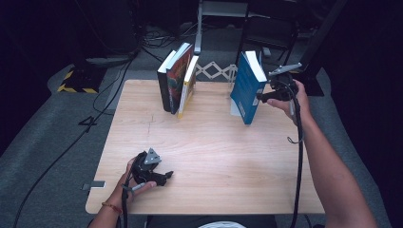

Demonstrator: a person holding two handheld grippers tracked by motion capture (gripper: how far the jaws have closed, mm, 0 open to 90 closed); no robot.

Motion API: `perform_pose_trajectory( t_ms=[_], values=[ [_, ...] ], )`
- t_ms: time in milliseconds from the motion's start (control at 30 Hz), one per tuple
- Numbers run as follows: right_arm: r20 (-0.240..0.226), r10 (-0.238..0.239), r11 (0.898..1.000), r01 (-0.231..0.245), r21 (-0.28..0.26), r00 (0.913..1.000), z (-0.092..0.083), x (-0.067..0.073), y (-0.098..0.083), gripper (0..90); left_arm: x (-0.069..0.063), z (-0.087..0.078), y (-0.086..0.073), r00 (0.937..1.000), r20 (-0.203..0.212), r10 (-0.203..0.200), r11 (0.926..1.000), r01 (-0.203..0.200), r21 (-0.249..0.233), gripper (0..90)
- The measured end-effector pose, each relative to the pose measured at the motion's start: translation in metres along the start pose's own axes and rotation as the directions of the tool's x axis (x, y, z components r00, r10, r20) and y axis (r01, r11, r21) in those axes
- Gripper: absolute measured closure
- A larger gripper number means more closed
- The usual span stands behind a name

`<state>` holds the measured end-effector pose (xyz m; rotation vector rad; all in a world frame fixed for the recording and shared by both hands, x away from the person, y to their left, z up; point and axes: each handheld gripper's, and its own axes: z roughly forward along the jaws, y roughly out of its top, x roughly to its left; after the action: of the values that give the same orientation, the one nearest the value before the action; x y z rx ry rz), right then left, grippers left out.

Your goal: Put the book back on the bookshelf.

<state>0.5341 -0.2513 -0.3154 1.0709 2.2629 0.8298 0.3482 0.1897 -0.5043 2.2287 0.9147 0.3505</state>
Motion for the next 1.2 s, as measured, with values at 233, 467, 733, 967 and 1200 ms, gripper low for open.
perform_pose_trajectory(
  t_ms=[233, 467, 733, 967, 1200],
  values=[
    [-0.008, -0.023, 1.000, 0.023, 0.010, 0.9997, 0.004, 0.005, -0.012, 25.8, 0.000, 0.000, 0.000, 1.0000, 0.000, 0.000, 1.0000, 0.000, 0.000, 16.1],
    [-0.010, -0.042, 0.999, 0.042, 0.018, 0.9991, 0.006, 0.009, -0.020, 25.8, 0.000, 0.000, 0.000, 1.0000, -0.002, 0.002, 1.0000, -0.002, 0.000, 16.0],
    [-0.021, -0.053, 0.998, 0.054, 0.019, 0.9984, 0.007, 0.012, -0.031, 26.0, 0.000, 0.000, 0.000, 1.0000, -0.001, 0.000, 1.0000, 0.000, 0.000, 16.0],
    [-0.028, -0.072, 0.997, 0.073, 0.014, 0.9970, 0.006, 0.018, -0.044, 25.8, 0.000, 0.000, 0.000, 1.0000, 0.000, -0.001, 1.0000, 0.001, 0.000, 16.0],
    [-0.040, -0.082, 0.997, 0.082, 0.014, 0.9959, 0.004, 0.022, -0.055, 25.5, 0.000, 0.000, 0.000, 1.0000, 0.000, 0.000, 1.0000, 0.000, 0.000, 16.0]
  ],
)
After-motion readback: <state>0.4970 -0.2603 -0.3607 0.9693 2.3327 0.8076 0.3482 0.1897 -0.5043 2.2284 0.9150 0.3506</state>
